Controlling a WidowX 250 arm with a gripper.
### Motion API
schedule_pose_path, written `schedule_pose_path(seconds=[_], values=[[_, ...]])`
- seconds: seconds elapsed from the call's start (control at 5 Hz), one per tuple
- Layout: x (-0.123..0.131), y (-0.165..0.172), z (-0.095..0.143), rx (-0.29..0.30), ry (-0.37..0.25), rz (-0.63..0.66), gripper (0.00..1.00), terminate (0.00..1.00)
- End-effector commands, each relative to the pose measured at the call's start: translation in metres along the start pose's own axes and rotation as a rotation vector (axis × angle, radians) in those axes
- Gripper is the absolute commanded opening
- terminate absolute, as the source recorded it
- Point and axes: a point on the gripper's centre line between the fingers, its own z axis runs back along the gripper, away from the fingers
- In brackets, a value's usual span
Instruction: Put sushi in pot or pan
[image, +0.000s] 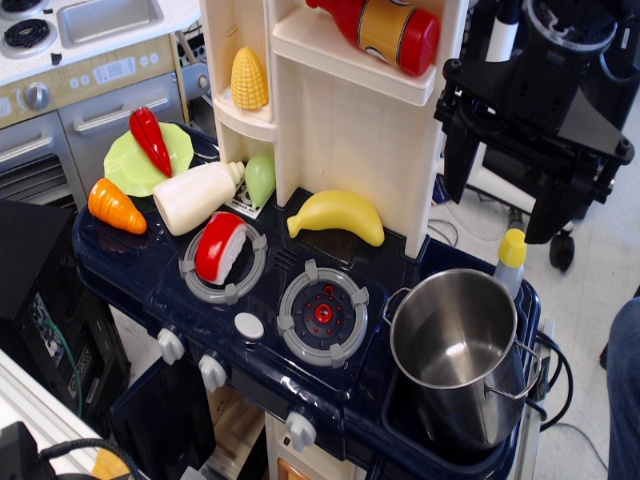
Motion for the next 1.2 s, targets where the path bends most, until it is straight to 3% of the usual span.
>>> schedule_pose_path(seconds=[0.0, 0.4, 0.8, 1.0], values=[[0.000, 0.000, 0.000, 0.000, 0.000, 0.000, 1.00, 0.00], [-0.005, 0.090, -0.012, 0.155, 0.015, -0.064, 1.00, 0.00], [-0.032, 0.173, -0.043, 0.199, 0.026, -0.134, 1.00, 0.00], [-0.037, 0.187, -0.063, 0.168, 0.031, -0.154, 1.00, 0.00]])
